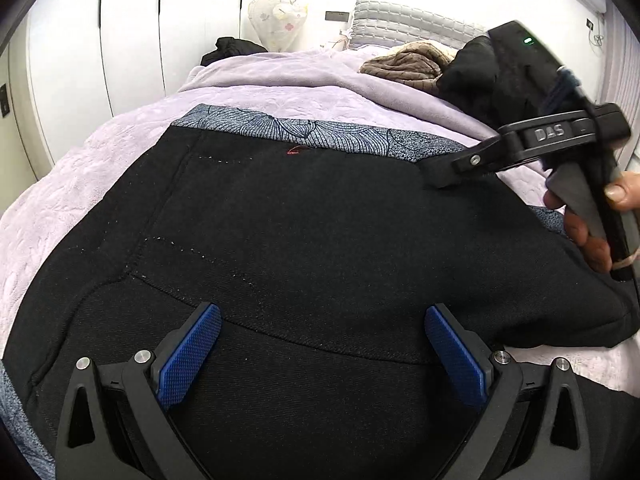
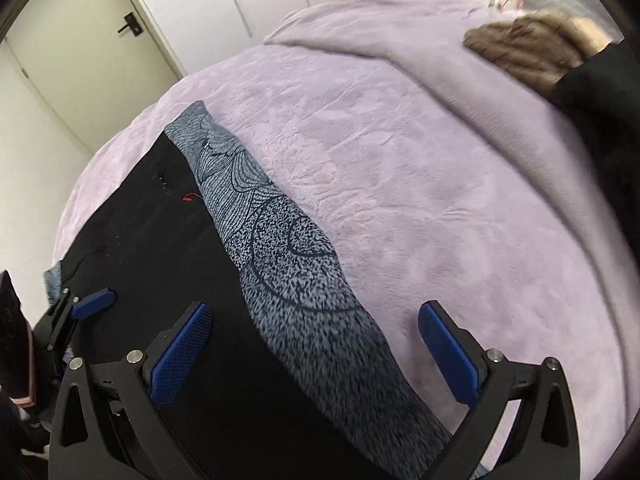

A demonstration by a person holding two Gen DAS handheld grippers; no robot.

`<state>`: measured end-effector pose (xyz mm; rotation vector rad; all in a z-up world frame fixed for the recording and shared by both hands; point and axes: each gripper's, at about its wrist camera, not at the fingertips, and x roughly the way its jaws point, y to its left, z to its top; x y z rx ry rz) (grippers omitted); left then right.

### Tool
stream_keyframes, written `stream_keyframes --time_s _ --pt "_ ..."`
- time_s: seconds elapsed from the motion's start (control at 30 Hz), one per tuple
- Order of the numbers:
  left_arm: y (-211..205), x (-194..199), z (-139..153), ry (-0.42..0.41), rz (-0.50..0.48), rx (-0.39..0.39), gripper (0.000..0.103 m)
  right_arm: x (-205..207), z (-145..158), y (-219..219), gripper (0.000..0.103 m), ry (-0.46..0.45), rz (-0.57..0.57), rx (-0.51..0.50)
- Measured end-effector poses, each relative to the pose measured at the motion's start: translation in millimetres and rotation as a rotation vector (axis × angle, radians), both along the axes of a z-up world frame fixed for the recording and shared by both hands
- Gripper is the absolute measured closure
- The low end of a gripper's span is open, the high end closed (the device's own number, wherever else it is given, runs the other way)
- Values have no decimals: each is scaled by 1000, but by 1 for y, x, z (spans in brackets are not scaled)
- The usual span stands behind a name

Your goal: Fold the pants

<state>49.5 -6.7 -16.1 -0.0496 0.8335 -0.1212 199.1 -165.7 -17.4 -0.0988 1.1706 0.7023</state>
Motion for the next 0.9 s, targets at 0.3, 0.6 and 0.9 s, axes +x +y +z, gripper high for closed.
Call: stream_keyframes --time_s 0.3,0.6,0.9 --pt "4 3 -5 0 -2 -12 1 1 -26 1 0 13 13 40" --pt "11 1 -6 -6 -8 -49 1 -33 8 21 50 -34 97 -38" --pt "56 -11 34 -5 40 -211 1 -144 78 43 84 -323 77 -129"
